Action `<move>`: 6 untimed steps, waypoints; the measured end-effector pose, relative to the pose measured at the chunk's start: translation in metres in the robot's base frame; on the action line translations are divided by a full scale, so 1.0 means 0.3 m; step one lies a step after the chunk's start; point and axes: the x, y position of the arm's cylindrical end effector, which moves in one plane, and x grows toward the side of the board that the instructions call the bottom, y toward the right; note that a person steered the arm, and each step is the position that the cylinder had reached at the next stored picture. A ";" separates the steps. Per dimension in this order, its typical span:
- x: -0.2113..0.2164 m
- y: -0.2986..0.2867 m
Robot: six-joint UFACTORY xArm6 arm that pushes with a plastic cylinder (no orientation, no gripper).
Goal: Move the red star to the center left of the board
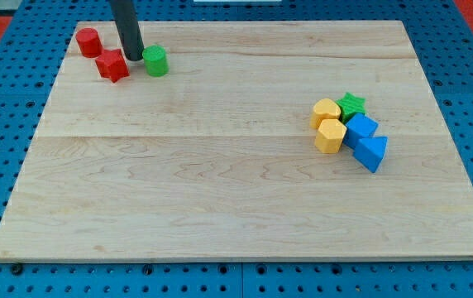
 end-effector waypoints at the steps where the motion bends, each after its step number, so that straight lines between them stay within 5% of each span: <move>1: -0.107 -0.040; 3: 0.156 -0.054; 5: 0.062 -0.149; 6: 0.262 -0.151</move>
